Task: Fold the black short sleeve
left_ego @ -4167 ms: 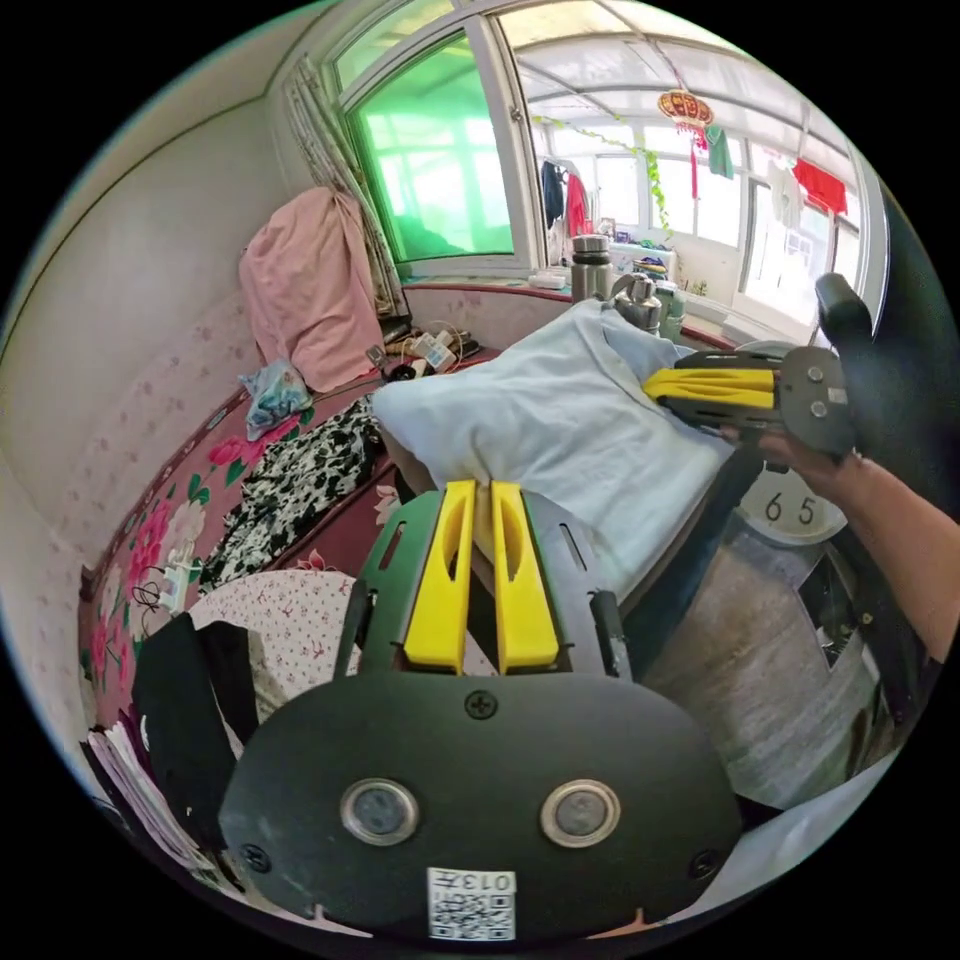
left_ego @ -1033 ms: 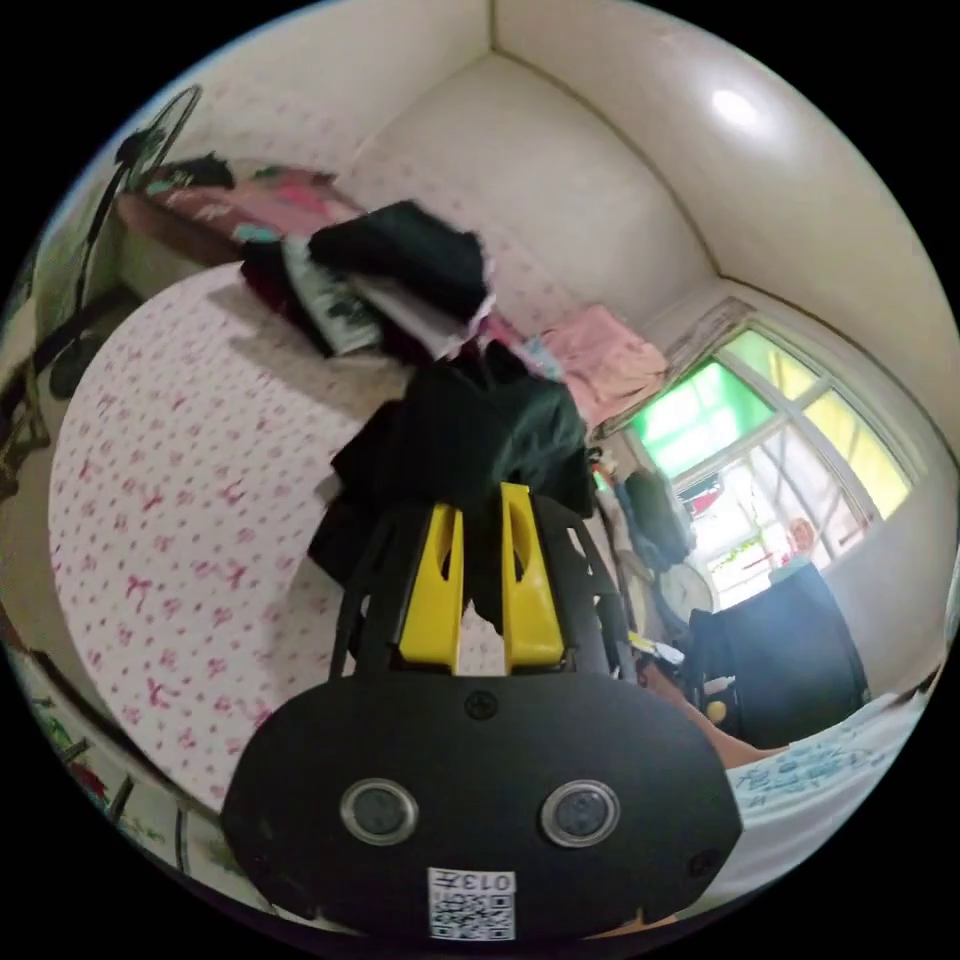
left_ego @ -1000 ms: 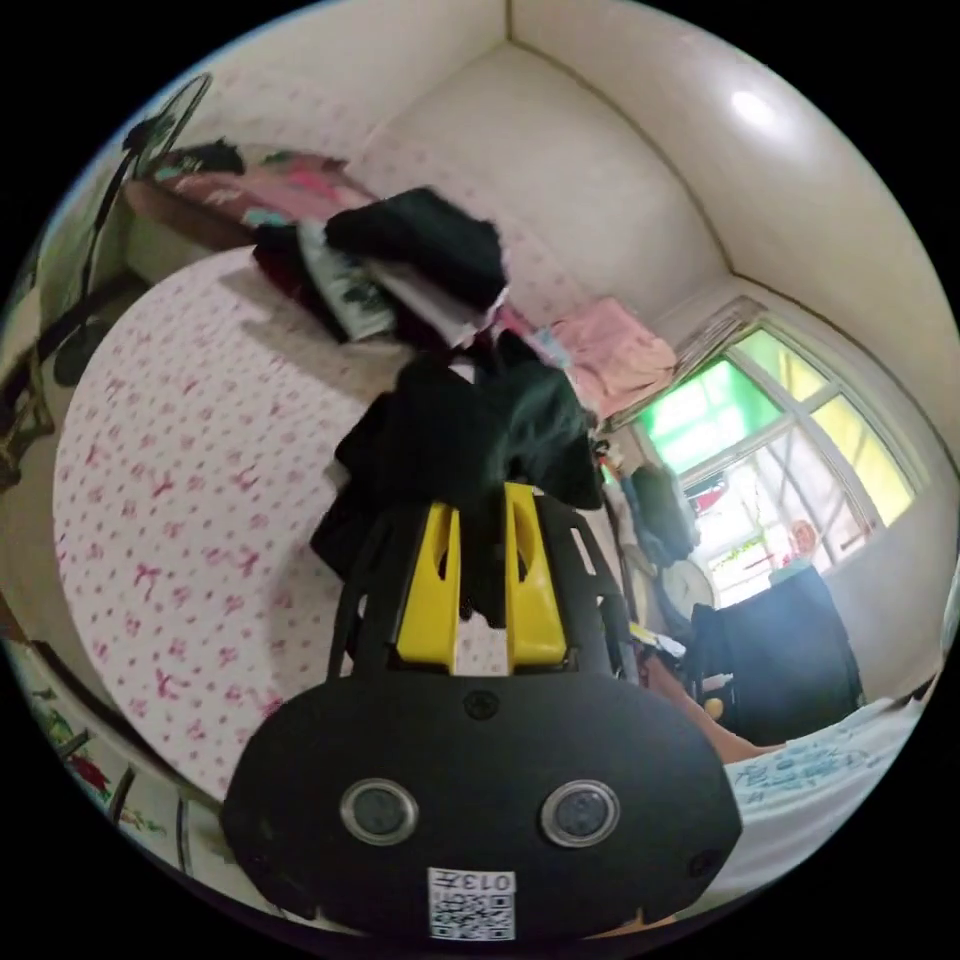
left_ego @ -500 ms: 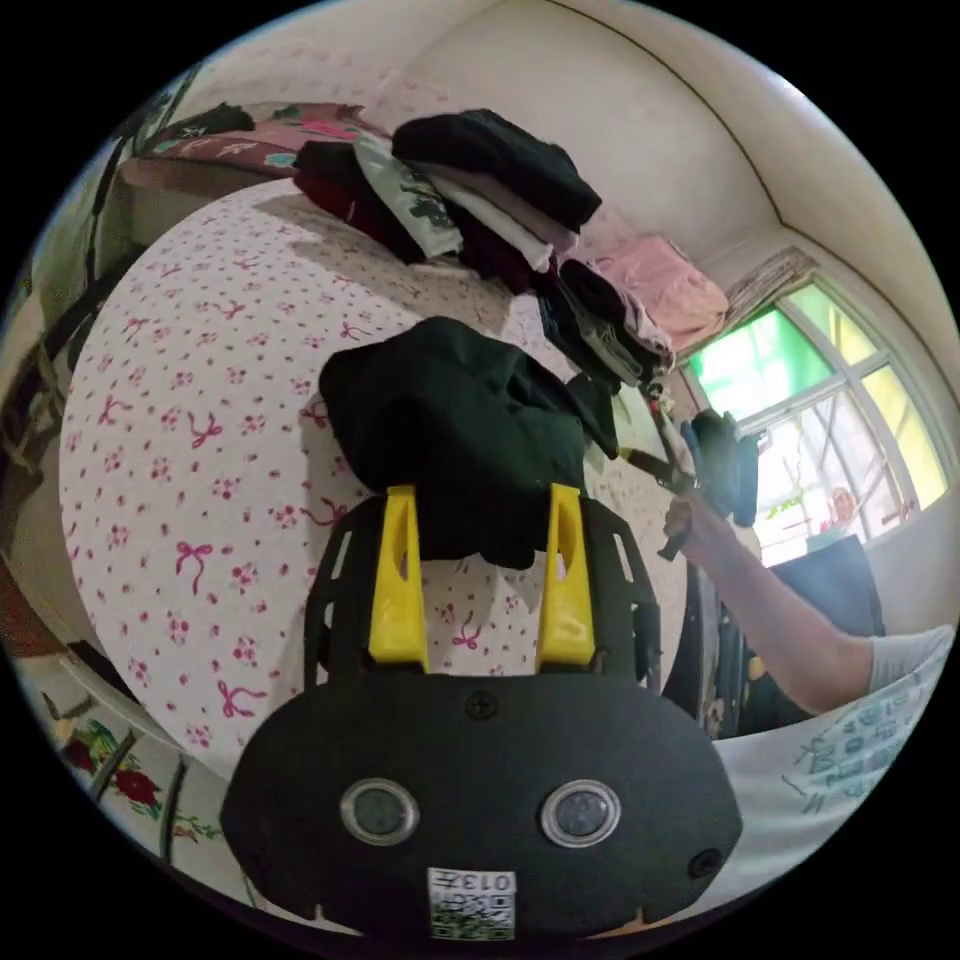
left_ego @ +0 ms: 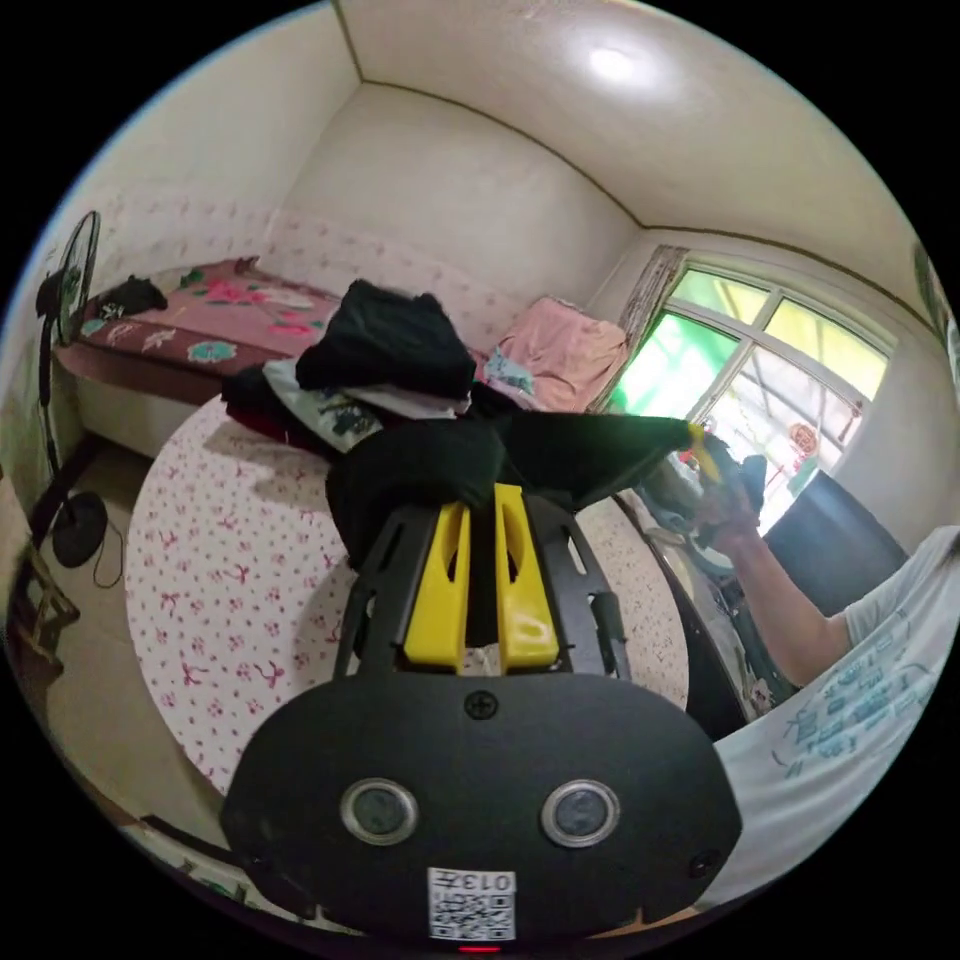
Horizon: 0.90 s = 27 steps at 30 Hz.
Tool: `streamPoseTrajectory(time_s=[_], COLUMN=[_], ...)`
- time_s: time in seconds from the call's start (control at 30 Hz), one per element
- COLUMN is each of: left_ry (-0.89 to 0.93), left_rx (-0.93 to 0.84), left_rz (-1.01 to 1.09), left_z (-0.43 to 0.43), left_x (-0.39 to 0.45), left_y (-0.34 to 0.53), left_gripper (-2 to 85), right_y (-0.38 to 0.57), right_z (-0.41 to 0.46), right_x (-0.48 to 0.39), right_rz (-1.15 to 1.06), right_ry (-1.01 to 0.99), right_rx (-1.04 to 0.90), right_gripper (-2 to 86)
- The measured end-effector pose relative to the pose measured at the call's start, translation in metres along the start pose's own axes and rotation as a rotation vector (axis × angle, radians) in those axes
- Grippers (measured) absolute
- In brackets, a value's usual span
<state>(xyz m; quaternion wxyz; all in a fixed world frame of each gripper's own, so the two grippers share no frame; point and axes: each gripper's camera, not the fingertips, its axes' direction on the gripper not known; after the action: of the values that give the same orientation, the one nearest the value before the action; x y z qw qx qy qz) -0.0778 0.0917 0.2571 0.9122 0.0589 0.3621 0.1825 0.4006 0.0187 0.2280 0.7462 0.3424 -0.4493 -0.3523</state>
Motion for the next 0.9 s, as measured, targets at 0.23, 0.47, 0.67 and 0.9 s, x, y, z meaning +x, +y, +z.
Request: streamPoseTrajectory(time_s=[0.23, 0.47, 0.67, 0.9], left_ry=[0.172, 0.093, -0.044, -0.106], left_rx=[-0.263, -0.260, -0.352, -0.560], left_rz=[0.094, -0.308, -0.230, -0.194], left_z=[0.012, 0.024, 0.036, 0.120], left_x=[0.011, -0.036, -0.018, 0.005], left_y=[0.003, 0.040, 0.052, 0.069], left_gripper=[4.3, 1.5, 7.2, 11.7], right_y=[0.055, 0.136, 0.169, 0.192], right_z=[-0.122, -0.167, -0.177, -0.182], right_x=[-0.014, 0.061, 0.054, 0.060], right_rz=[-0.081, 0.646, 0.558, 0.483], right_ry=[-0.430, 0.436, 0.555, 0.664], right_rx=[0.116, 0.056, -0.041, -0.180], right_gripper=[1.1, 1.8, 3.2, 10.2])
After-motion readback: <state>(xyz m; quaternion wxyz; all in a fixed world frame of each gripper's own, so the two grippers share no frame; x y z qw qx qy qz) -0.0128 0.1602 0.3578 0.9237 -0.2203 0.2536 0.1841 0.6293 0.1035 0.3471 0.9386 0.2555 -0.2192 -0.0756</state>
